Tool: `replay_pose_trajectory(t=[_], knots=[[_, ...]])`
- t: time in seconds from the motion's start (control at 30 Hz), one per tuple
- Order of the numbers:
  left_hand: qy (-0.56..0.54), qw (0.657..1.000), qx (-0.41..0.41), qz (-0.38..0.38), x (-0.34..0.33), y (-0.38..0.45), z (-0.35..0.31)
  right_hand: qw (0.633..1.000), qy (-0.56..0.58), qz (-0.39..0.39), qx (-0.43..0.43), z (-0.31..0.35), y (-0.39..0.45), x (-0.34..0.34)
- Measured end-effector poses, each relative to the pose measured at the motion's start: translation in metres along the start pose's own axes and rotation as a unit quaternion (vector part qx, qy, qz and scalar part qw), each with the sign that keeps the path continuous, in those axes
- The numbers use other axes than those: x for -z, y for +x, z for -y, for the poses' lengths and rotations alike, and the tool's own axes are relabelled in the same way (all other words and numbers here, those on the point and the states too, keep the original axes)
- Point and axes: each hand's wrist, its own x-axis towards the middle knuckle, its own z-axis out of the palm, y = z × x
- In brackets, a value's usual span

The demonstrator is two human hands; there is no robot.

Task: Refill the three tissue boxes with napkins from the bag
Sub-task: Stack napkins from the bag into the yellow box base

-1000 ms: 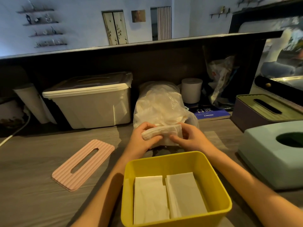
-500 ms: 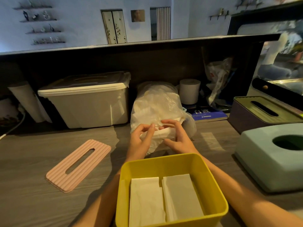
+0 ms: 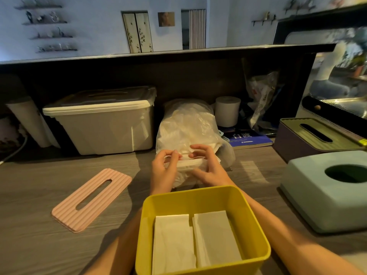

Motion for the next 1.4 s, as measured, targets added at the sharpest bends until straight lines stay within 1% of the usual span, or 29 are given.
replay_pose_trajectory(t=[0.13, 0.23, 0.33, 0.37, 0.43, 0.5, 0.57, 0.67, 0.8, 0.9, 0.97, 1.1, 1.2, 1.3, 1.37, 1.4], knots=[[-0.022, 0.999, 0.026, 0.016, 0.002, 0.000, 0.001, 1.000, 0.003, 0.009, -0.001, -0.001, -0.001, -0.002], [-0.001, 0.999, 0.027, 0.045, 0.004, 0.001, -0.004, 0.999, -0.004, 0.046, -0.001, 0.001, -0.002, -0.001], [0.081, 0.989, -0.009, 0.125, 0.013, 0.005, -0.014, 0.996, -0.078, 0.049, 0.015, 0.002, -0.001, 0.012], [0.108, 0.982, -0.017, 0.157, 0.018, 0.006, -0.018, 0.995, -0.082, 0.052, 0.018, 0.004, -0.001, 0.017], [0.151, 0.967, -0.024, 0.202, 0.029, 0.007, -0.024, 0.998, -0.039, 0.042, 0.011, 0.012, 0.000, 0.025], [0.178, 0.957, -0.037, 0.225, 0.034, 0.008, -0.028, 0.999, 0.000, 0.022, 0.025, 0.021, 0.000, 0.029], [0.153, 0.954, -0.018, 0.257, 0.036, 0.006, -0.032, 0.999, 0.010, 0.011, 0.044, 0.027, 0.001, 0.031], [0.104, 0.943, 0.031, 0.315, 0.038, 0.004, -0.034, 0.998, 0.010, 0.020, 0.052, 0.030, 0.000, 0.031], [0.080, 0.938, 0.071, 0.331, 0.033, 0.002, -0.033, 0.998, -0.001, 0.013, 0.063, 0.031, 0.000, 0.028], [0.067, 0.935, 0.074, 0.340, 0.028, -0.003, -0.035, 0.997, -0.008, -0.026, 0.067, 0.032, 0.000, 0.026], [0.051, 0.929, 0.095, 0.355, 0.026, -0.005, -0.037, 0.996, -0.022, -0.052, 0.063, 0.033, 0.000, 0.027], [0.037, 0.928, 0.126, 0.350, 0.025, -0.004, -0.039, 0.992, -0.047, -0.103, 0.061, 0.031, 0.001, 0.028], [0.005, 0.925, 0.159, 0.345, 0.025, -0.005, -0.041, 0.981, -0.062, -0.160, 0.089, 0.034, 0.004, 0.027], [-0.052, 0.918, 0.196, 0.340, 0.023, -0.011, -0.048, 0.963, -0.041, -0.227, 0.140, 0.051, 0.011, 0.033], [-0.072, 0.922, 0.198, 0.324, 0.023, -0.015, -0.049, 0.958, -0.028, -0.233, 0.165, 0.069, 0.015, 0.039], [-0.091, 0.920, 0.212, 0.317, 0.025, -0.015, -0.047, 0.964, -0.014, -0.209, 0.161, 0.077, 0.016, 0.042]])
